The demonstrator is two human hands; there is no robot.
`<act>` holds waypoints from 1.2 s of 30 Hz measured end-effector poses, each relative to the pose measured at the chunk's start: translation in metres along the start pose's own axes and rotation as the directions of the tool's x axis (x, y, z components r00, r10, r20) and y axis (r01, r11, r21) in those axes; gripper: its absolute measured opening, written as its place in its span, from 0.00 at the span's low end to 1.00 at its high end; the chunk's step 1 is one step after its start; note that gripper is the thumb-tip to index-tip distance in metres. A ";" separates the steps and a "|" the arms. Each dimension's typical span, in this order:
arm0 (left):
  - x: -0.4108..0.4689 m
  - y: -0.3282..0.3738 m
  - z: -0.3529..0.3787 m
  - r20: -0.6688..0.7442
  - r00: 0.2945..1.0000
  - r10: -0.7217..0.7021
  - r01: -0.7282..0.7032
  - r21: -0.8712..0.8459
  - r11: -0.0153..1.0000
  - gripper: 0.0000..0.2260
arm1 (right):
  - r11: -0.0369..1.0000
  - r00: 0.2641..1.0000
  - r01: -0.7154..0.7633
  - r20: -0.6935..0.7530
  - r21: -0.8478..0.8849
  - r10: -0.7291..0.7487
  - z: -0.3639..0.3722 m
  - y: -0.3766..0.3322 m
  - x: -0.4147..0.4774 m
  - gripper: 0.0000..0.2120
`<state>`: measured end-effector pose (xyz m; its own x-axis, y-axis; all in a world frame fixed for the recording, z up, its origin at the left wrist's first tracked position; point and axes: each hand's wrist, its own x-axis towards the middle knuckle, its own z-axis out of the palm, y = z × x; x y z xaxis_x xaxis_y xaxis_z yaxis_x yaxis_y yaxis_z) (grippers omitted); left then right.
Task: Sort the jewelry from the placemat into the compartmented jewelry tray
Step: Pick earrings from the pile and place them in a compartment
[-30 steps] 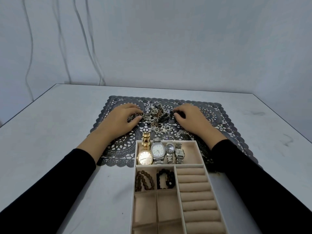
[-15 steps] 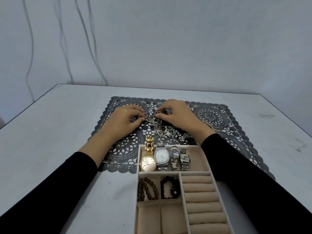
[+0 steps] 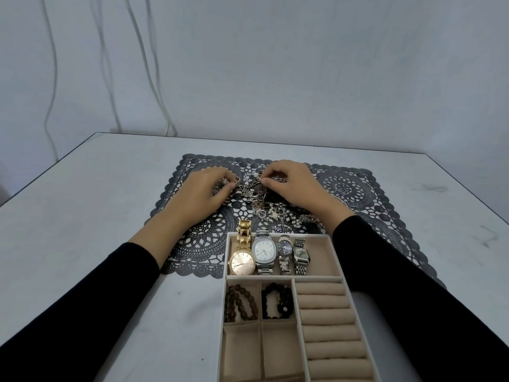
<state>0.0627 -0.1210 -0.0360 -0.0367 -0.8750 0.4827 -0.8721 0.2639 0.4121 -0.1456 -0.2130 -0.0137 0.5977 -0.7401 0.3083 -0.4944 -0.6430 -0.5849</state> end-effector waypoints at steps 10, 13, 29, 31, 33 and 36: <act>-0.011 0.015 -0.012 -0.049 0.999 0.008 -0.012 -0.077 0.997 0.10 | 0.981 0.991 -0.061 -0.103 0.182 0.080 -0.012 -0.004 -0.022 0.04; -0.019 0.023 -0.017 -0.078 0.997 0.017 -0.024 -0.089 0.996 0.13 | 0.949 0.984 -0.089 -0.119 0.301 0.130 -0.016 -0.009 -0.035 0.06; -0.076 0.054 -0.049 -0.190 0.980 0.066 -0.095 -0.148 0.984 0.12 | 0.938 0.977 -0.077 -0.163 0.339 0.139 -0.034 -0.043 -0.118 0.12; -0.085 0.057 -0.053 -0.196 0.977 0.079 -0.111 -0.156 0.981 0.12 | 0.935 0.981 -0.062 -0.149 0.348 0.121 -0.037 -0.047 -0.127 0.12; -0.093 0.060 -0.056 -0.194 0.978 0.079 -0.113 -0.171 0.979 0.12 | 0.927 0.988 -0.057 -0.115 0.372 0.106 -0.040 -0.053 -0.136 0.12; -0.105 0.067 -0.059 -0.192 0.979 0.072 -0.112 -0.210 0.971 0.12 | 0.909 0.997 -0.053 -0.023 0.413 0.069 -0.044 -0.061 -0.150 0.12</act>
<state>0.0374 0.0122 -0.0131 -0.0051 -0.7597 0.6502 -0.7406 0.4397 0.5081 -0.2328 -0.0713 0.0091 0.5474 -0.7870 0.2847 -0.2203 -0.4636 -0.8582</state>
